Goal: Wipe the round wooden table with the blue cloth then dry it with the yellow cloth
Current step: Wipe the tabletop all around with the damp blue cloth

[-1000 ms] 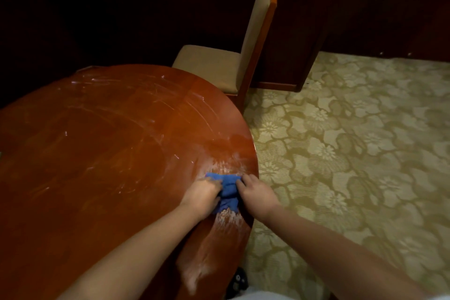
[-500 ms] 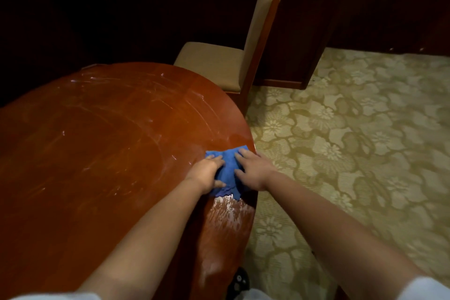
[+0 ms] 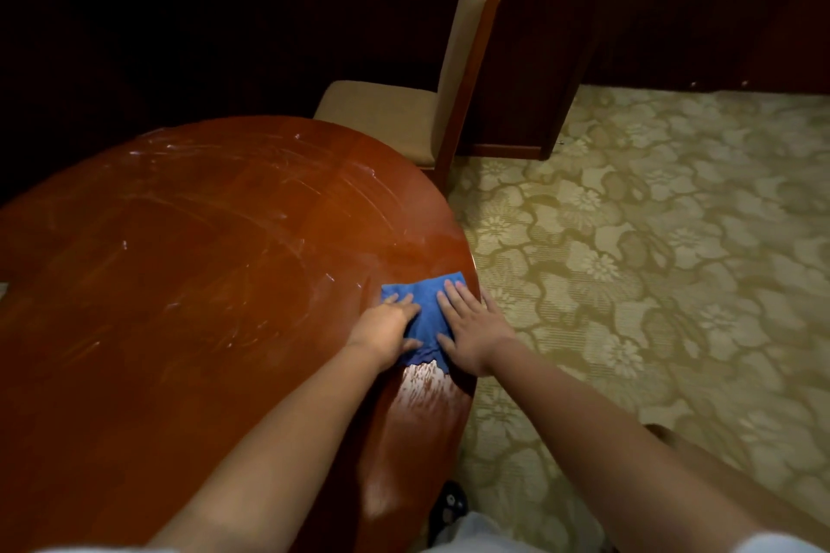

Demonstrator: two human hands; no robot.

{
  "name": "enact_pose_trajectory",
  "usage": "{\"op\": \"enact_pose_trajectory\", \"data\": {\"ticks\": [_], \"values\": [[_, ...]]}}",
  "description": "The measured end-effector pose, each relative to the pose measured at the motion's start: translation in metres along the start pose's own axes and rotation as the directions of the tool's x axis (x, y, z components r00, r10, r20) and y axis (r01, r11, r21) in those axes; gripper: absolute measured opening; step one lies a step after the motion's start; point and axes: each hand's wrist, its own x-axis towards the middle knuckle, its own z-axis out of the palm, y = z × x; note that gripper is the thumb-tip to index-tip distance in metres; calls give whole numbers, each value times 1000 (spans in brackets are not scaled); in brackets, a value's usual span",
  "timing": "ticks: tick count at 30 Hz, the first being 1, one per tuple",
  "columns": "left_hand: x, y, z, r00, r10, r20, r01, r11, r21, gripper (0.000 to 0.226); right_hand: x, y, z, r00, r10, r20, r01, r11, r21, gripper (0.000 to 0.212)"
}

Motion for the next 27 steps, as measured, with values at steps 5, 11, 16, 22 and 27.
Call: {"op": "enact_pose_trajectory", "data": {"ticks": [5,11,16,22,27], "values": [[-30,1,7,999,2,53,-7,995,99,45,-17,-31,4,998,21,64,-20,1000,-12,69],[-75,-22,12,988,-118,102,101,982,161,47,-28,-93,-4,994,-38,105,43,998,-43,69],[-91,-59,12,986,-120,113,99,979,178,44,-16,-132,-12,994,-61,89,67,995,-67,69],[-72,-77,0,981,-115,154,86,979,186,39,12,-131,-31,992,-67,105,79,990,-115,73],[-37,-79,-12,971,-153,184,116,974,195,45,47,-112,-49,990,-89,106,103,985,-137,73]]}}
